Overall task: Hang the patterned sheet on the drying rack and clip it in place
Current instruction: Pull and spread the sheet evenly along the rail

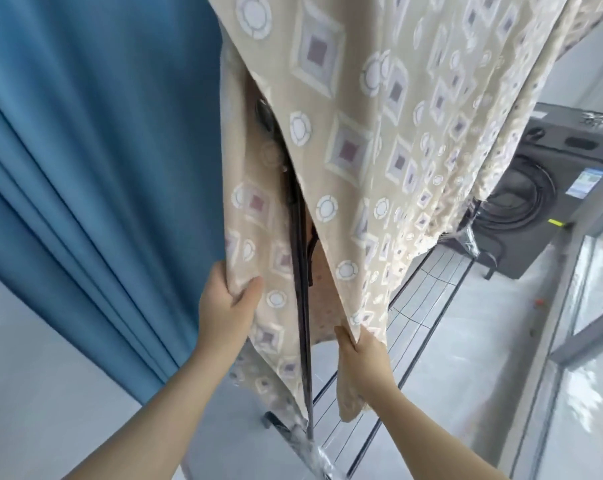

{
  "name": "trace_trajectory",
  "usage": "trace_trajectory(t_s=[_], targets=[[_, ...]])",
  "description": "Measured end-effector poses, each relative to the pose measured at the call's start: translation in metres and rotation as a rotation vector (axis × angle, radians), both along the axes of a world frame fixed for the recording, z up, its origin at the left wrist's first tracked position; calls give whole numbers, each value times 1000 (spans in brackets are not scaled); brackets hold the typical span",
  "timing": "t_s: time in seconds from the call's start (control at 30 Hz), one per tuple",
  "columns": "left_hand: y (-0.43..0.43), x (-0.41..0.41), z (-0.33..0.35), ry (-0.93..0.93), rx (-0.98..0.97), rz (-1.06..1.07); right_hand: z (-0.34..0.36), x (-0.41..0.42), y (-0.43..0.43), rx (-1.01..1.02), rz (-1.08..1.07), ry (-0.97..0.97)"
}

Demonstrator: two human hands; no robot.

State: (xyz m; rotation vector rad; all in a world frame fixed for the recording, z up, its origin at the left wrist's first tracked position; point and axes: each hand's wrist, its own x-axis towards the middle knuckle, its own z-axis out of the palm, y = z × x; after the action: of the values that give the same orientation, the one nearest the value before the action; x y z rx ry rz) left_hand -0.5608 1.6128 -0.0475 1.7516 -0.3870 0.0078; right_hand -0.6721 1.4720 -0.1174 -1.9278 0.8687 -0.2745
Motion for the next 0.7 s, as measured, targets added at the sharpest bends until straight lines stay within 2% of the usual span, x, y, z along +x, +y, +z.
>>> trace_trajectory(t_s=[0.13,0.33,0.4,0.53,0.7], targets=[[0,0,-8,119,40,-73,-3,2,6,99,-13,-49],[5,-4,-15,175,95,-32,23,7,10,73,-95,-347],[7,-6,-21,141,151,-59,24,8,15,51,-48,-307],[6,-10,-31,30,320,29,14,11,15,-49,110,-128],[9,-23,-38,76,290,-37,11,10,15,-40,180,-48]])
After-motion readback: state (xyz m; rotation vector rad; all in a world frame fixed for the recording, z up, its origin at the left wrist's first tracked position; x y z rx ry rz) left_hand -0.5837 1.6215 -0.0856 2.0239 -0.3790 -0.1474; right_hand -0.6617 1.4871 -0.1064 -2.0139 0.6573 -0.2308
